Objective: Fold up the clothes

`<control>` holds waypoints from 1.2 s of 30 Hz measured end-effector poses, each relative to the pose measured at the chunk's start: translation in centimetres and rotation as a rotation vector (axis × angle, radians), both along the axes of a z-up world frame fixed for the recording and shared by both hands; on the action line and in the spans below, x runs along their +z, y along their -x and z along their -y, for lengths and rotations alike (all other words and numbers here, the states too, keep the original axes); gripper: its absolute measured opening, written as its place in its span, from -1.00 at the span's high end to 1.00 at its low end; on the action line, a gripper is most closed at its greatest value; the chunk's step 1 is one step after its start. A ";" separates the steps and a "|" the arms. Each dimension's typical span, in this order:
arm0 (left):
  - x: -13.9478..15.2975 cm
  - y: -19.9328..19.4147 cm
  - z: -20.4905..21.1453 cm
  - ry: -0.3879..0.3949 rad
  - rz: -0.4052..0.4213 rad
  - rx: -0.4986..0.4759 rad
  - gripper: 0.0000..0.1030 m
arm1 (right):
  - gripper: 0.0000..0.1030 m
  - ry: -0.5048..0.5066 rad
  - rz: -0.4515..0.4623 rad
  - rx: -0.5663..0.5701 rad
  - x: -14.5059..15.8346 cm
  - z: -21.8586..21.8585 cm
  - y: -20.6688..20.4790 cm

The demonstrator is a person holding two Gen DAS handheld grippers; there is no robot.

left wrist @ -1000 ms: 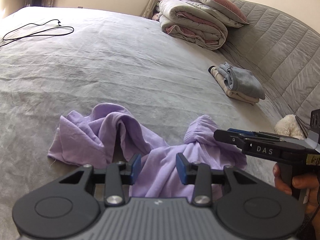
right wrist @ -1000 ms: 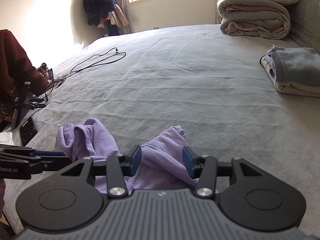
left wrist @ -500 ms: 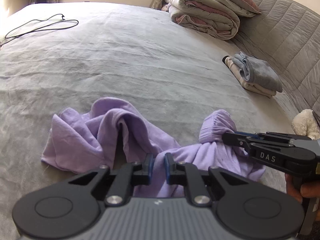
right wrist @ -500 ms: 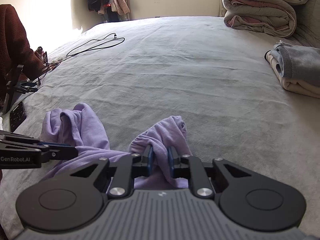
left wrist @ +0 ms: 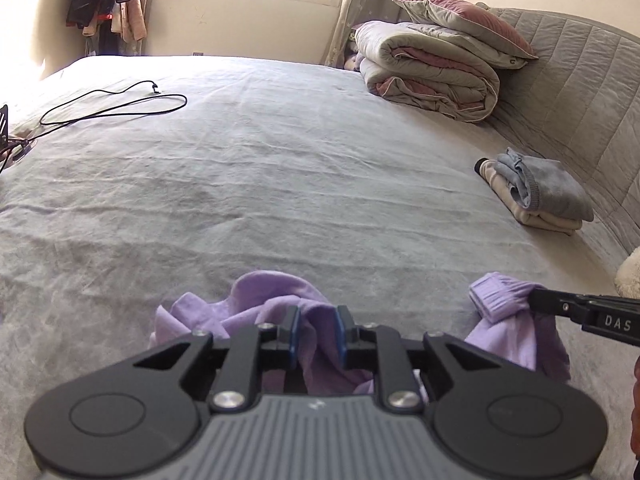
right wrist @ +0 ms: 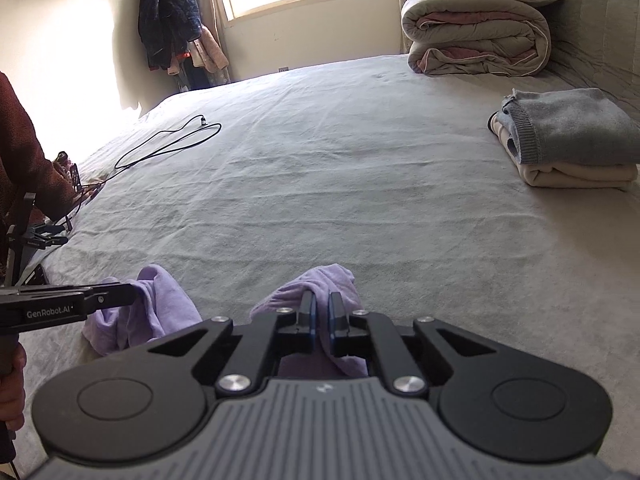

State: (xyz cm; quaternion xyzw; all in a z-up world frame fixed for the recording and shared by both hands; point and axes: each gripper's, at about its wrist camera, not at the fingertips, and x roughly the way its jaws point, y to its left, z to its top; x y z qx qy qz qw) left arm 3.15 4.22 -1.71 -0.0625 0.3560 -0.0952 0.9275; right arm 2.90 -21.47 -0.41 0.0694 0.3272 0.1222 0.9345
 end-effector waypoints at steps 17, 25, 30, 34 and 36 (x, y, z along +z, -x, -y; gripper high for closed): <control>-1.9 0.5 4.4 -0.037 -0.142 -0.094 0.37 | 0.88 -0.037 -0.021 -0.141 0.4 4.8 -0.2; -0.9 1.6 4.7 -0.025 -0.134 -0.137 0.86 | 0.88 -0.054 -0.034 -0.181 0.3 5.7 -0.5; 0.5 2.6 3.8 0.005 -0.082 -0.120 0.87 | 0.88 -0.060 -0.027 -0.182 0.5 5.5 -0.5; 1.4 3.4 3.2 0.019 -0.048 -0.106 0.88 | 0.88 -0.064 -0.022 -0.178 0.6 5.2 -0.6; 1.7 3.8 2.8 0.024 -0.031 -0.099 0.88 | 0.88 -0.065 -0.018 -0.172 0.7 5.0 -0.6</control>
